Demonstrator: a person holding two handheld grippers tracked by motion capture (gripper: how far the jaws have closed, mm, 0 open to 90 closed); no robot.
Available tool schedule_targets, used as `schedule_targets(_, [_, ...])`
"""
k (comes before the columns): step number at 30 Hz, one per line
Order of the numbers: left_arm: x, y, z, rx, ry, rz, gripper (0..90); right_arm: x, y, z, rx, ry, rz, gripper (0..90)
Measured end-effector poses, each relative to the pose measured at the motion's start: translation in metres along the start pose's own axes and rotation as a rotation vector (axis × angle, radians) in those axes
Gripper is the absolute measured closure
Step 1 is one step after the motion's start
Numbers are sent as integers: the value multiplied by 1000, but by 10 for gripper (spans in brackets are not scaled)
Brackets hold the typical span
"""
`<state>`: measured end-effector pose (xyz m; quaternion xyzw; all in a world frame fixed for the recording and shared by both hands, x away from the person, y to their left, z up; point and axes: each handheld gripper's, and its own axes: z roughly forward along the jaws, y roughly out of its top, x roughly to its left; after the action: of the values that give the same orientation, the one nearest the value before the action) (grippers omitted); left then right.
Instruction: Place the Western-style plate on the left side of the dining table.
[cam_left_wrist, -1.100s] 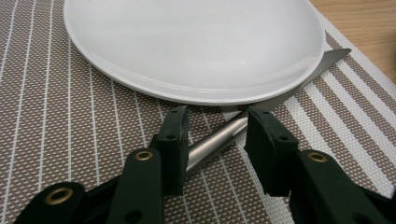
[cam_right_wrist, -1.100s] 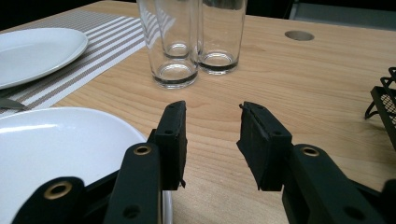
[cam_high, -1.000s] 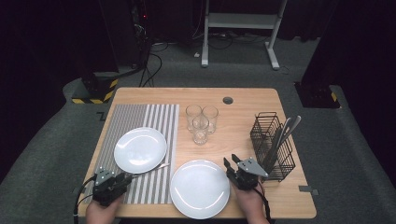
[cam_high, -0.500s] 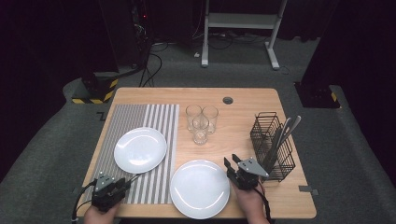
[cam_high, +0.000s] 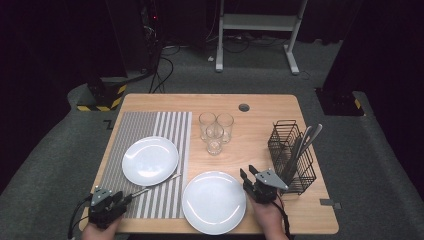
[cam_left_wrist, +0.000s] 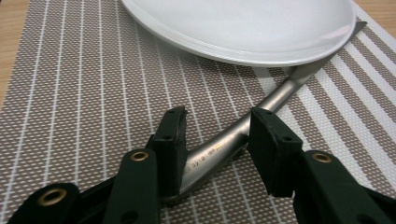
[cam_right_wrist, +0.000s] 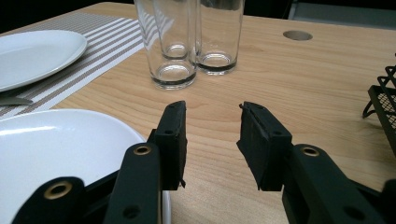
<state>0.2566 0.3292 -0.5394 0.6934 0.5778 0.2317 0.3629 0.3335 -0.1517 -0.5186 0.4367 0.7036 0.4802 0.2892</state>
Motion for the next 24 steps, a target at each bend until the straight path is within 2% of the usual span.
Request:
schedule_targets(4, [6, 3, 1, 5, 16, -3, 547, 0, 0, 0, 1, 2, -1, 610])
schedule_targets(9, [19, 7, 2, 1, 16, -32, 514, 0, 0, 0, 2, 2, 1, 610])
schedule_targets(11, [20, 7, 2, 4, -2, -12, 544, 0, 0, 1, 4, 2, 0, 610])
schedule_targets(13, [19, 7, 1, 10, -7, -11, 563, 0, -1, 1, 4, 2, 0, 610])
schedule_targets(15, [16, 8, 3, 16, -38, -32, 564, 1, -1, 1, 7, 1, -1, 610])
schedule_targets(19, [5, 12, 8, 6, -49, -6, 555, 2, -1, 2, 8, 3, -3, 610])
schedule_targets(24, [-8, 19, 19, 12, -70, 19, 592, 1, -1, 2, 8, 2, -2, 610])
